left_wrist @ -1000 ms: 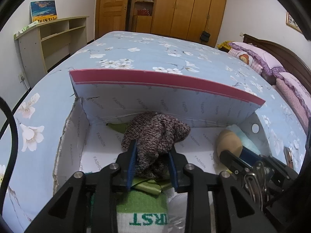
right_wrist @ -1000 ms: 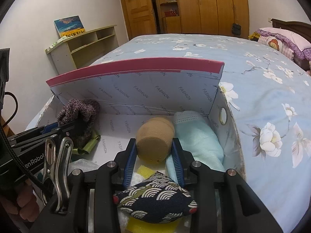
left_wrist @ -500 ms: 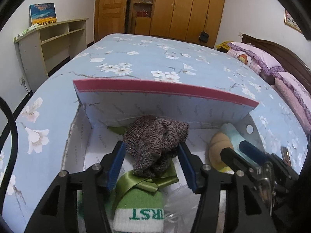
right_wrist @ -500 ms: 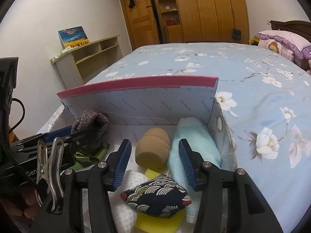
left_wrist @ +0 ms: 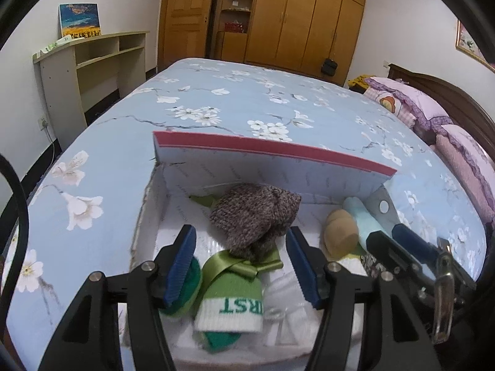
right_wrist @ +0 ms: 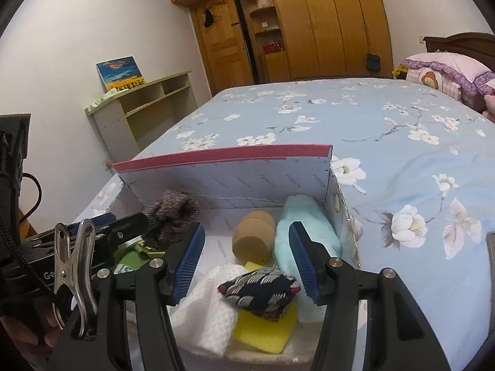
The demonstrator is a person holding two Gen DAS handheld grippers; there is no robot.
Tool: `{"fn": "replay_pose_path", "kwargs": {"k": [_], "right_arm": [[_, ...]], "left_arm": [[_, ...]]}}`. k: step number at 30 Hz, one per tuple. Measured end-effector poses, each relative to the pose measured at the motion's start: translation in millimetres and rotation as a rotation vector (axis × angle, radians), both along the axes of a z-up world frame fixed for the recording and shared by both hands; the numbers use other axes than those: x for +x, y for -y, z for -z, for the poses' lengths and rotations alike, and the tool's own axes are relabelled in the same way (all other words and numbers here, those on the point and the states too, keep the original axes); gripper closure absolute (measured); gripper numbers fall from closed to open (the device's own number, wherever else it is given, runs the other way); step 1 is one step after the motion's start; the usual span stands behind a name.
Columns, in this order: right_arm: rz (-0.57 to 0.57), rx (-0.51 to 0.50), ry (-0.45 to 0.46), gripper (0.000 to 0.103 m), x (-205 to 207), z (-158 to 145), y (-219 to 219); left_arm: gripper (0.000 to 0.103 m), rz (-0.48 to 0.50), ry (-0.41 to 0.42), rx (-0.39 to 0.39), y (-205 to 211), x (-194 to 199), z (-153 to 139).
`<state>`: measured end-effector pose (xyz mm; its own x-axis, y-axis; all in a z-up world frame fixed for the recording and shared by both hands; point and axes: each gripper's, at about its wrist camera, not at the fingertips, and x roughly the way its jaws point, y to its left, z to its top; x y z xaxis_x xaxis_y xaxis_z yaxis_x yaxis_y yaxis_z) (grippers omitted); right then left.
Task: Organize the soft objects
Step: 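Open both grippers to release the knit sock and foam egg, then withdraw both grippers from the box toward the pink ball and orange bow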
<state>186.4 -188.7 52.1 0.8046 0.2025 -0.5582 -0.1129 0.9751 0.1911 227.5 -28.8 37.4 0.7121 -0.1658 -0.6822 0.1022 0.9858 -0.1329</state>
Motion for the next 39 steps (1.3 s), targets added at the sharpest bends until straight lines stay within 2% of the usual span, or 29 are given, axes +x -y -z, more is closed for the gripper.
{"fn": "replay_pose_path", "kwargs": {"k": [12, 18, 23, 31, 39], "right_arm": [[0.017, 0.007, 0.007, 0.045, -32, -24, 0], [0.014, 0.017, 0.001, 0.045, -46, -28, -1], [-0.006, 0.037, -0.040, 0.045, -57, -27, -1], [-0.005, 0.027, -0.048, 0.045, -83, -29, -3], [-0.010, -0.003, -0.078, 0.045, -113, -23, -2]], "left_arm": [[0.039, -0.008, 0.029, 0.003, -10, -36, -22], [0.039, -0.029, 0.054, 0.028, -14, -54, -30], [0.039, -0.018, 0.053, 0.022, -15, -72, -33], [0.039, 0.017, 0.034, -0.003, -19, -103, -36], [0.039, 0.064, 0.001, -0.018, -19, -130, -26]]}}
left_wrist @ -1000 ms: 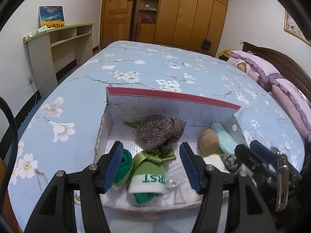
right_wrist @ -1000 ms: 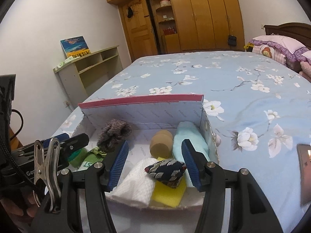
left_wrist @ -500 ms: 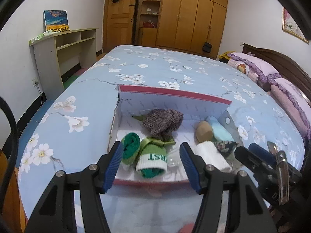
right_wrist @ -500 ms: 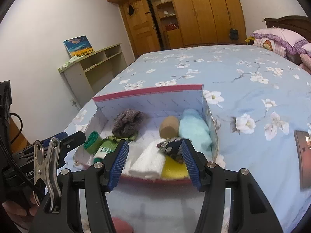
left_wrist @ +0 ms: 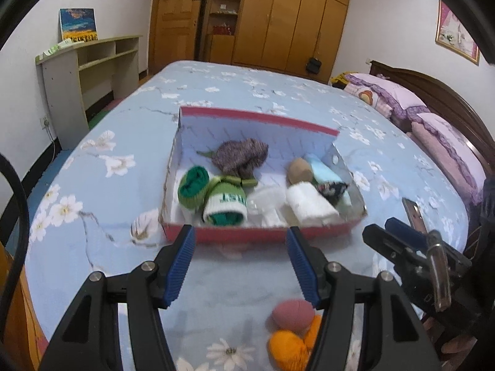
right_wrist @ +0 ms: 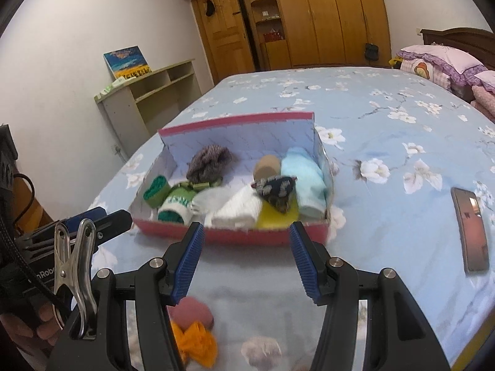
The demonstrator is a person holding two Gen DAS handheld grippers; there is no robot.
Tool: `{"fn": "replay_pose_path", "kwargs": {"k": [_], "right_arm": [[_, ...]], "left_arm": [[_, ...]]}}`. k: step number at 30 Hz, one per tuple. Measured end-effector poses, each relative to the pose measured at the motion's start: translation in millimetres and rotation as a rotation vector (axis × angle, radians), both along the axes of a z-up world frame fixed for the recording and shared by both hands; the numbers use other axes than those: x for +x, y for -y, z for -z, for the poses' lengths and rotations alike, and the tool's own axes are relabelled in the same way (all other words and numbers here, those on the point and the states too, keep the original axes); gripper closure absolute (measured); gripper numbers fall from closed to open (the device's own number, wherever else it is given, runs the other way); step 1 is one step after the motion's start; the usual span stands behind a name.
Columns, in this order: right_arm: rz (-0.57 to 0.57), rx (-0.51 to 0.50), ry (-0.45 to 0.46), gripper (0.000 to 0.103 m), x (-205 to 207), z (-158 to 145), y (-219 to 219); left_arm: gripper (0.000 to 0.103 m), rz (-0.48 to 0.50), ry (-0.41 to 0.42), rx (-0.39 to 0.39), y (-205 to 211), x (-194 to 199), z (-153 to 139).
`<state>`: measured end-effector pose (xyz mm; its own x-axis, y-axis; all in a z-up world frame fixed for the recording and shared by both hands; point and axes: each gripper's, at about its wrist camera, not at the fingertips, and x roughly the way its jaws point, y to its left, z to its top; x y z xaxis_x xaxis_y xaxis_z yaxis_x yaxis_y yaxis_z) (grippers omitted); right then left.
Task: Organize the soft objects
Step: 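Withdraw both grippers from the box toward the pink ball and orange bow, then grasp the pink sponge ball with the left gripper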
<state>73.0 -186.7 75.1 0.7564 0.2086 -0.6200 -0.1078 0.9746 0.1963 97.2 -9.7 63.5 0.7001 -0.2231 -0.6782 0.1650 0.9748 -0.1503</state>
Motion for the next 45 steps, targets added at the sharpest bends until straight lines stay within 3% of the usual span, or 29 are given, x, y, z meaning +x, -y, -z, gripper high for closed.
{"fn": "replay_pose_path", "kwargs": {"k": [13, 23, 38, 40, 43, 45], "right_arm": [[-0.010, -0.030, -0.035, 0.045, -34, 16, 4], [0.006, -0.007, -0.066, 0.045, -40, 32, 14], [0.027, 0.039, -0.096, 0.045, -38, 44, 25], [0.030, 0.040, -0.098, 0.045, -38, 44, 26], [0.030, 0.040, -0.101, 0.045, -37, 45, 26], [0.030, 0.039, -0.103, 0.045, -37, 46, 25]], "left_arm": [[0.039, 0.082, -0.109, 0.032, 15, -17, 34], [0.039, 0.136, -0.217, -0.012, 29, -13, 57], [0.040, 0.189, -0.264, -0.028, 49, -11, 75], [0.043, 0.185, -0.271, -0.037, 50, -9, 78], [0.060, 0.199, -0.277, -0.070, 50, -9, 79], [0.062, 0.202, -0.278, -0.083, 49, -9, 78]]}}
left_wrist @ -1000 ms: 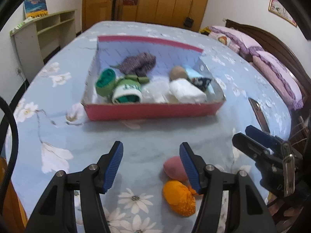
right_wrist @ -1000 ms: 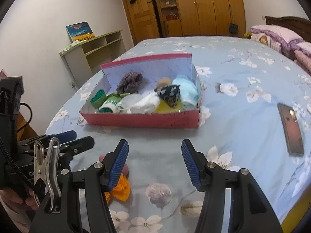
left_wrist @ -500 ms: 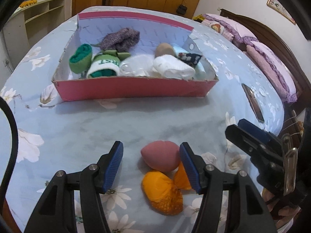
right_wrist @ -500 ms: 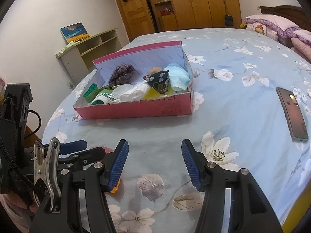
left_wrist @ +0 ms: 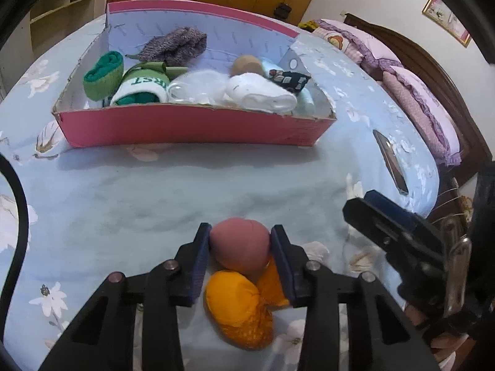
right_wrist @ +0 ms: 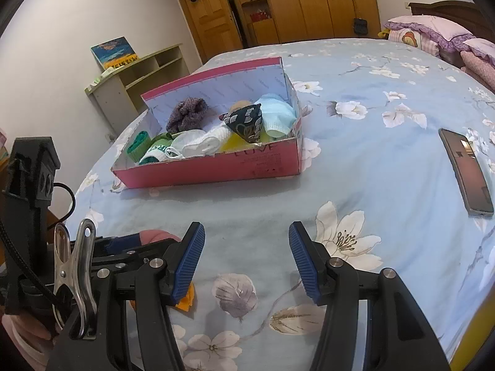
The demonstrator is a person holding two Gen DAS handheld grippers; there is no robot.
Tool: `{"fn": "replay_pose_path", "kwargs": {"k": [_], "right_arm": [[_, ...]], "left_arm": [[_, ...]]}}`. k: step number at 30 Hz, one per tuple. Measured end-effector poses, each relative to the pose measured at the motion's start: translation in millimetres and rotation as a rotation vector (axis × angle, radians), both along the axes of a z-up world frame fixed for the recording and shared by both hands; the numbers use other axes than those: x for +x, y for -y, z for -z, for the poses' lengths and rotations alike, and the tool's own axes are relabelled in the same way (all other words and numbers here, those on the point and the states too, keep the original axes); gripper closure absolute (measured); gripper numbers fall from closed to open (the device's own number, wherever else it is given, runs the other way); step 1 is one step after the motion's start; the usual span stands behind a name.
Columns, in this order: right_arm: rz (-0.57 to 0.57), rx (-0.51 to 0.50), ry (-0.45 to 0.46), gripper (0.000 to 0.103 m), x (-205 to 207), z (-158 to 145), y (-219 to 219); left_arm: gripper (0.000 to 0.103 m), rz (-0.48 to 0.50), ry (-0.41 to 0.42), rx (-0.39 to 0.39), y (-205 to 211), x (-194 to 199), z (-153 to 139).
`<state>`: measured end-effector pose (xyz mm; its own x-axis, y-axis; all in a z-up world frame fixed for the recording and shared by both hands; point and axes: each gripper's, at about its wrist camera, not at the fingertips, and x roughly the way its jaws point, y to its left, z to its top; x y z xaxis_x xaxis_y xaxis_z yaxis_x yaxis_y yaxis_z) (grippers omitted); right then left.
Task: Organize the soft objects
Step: 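Grasp the pink sponge ball with the left gripper, then grasp the orange cloth bow with the right gripper while the left holds the pink ball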
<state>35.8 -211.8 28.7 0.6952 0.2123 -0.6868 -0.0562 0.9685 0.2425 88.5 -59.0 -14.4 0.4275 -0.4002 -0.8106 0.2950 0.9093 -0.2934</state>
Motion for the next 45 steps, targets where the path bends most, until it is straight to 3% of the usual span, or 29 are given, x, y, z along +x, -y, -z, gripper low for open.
{"fn": "replay_pose_path", "kwargs": {"k": [5, 13, 24, 38, 45], "right_arm": [[-0.007, -0.002, -0.003, 0.045, 0, 2, -2], [-0.020, 0.002, -0.006, 0.045, -2, 1, -7], [-0.096, 0.028, -0.031, 0.045, -5, 3, -26], [-0.221, 0.129, -0.162, 0.045, -3, 28, -63], [-0.262, 0.030, -0.176, 0.045, -2, 35, -89]], "left_arm": [[0.063, -0.022, 0.029, -0.019, -11, -1, -10], [0.063, -0.093, 0.096, 0.014, -37, -2, -27], [0.063, -0.149, 0.108, 0.056, -67, -12, -24], [0.063, -0.177, 0.113, 0.047, -90, -24, -19], [0.063, -0.190, 0.106, 0.029, -98, -23, -16]]}}
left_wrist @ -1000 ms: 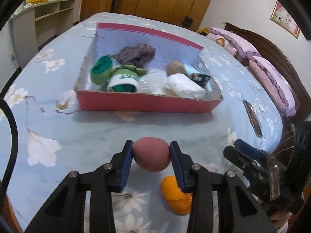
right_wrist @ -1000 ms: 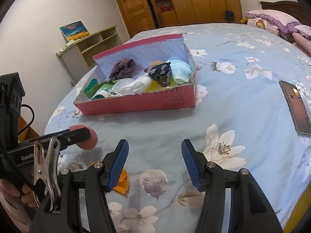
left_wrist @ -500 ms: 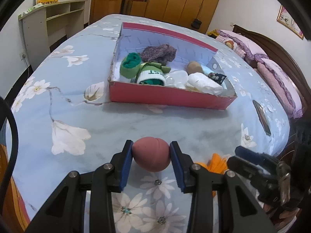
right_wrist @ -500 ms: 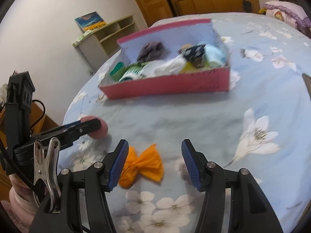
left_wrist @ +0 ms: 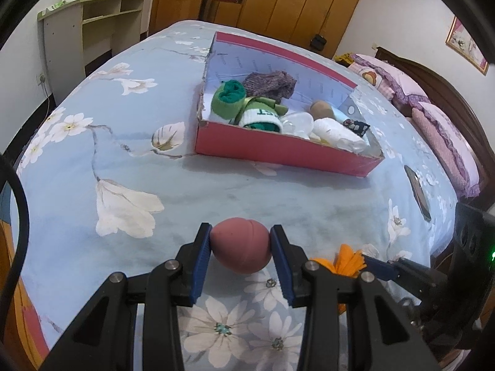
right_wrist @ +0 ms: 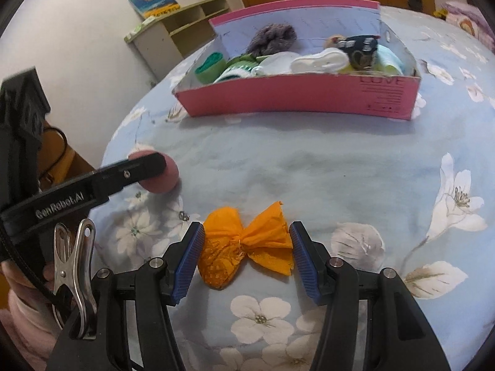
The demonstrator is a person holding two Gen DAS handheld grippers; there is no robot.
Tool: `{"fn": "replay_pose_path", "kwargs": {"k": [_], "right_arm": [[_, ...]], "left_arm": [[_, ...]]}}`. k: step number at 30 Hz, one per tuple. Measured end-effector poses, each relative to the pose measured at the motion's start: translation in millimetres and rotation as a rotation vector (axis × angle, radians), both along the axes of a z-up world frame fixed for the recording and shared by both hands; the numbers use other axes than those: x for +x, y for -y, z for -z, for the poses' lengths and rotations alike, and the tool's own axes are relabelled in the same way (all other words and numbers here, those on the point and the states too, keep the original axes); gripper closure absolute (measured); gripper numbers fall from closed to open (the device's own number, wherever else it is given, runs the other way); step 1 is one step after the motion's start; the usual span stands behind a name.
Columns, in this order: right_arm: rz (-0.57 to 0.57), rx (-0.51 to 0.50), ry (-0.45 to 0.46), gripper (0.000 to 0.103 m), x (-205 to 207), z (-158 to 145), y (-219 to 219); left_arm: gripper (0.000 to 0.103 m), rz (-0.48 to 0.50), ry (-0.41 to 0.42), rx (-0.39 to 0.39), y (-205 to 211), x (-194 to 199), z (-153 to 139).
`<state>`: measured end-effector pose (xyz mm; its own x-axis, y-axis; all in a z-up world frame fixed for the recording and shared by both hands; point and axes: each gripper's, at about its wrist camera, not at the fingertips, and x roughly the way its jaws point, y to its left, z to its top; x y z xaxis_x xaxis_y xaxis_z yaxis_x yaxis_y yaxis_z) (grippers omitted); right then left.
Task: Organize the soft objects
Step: 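Grasp the orange cloth bow with the right gripper while the left holds the pink ball, then carry the pink ball and orange bow over the pink box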
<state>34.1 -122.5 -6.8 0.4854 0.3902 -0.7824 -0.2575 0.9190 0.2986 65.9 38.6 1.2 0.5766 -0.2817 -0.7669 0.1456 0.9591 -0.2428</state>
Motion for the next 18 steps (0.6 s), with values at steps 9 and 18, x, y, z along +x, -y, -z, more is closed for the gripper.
{"fn": "replay_pose_path", "kwargs": {"k": [9, 18], "right_arm": [[-0.050, -0.039, -0.004, 0.045, -1, 9, -19], [-0.090, -0.012, 0.033, 0.071, -6, 4, -22]], "left_arm": [[0.063, -0.001, -0.003, -0.010, -2, 1, 2], [0.063, -0.002, -0.003, -0.010, -2, 1, 2]]}}
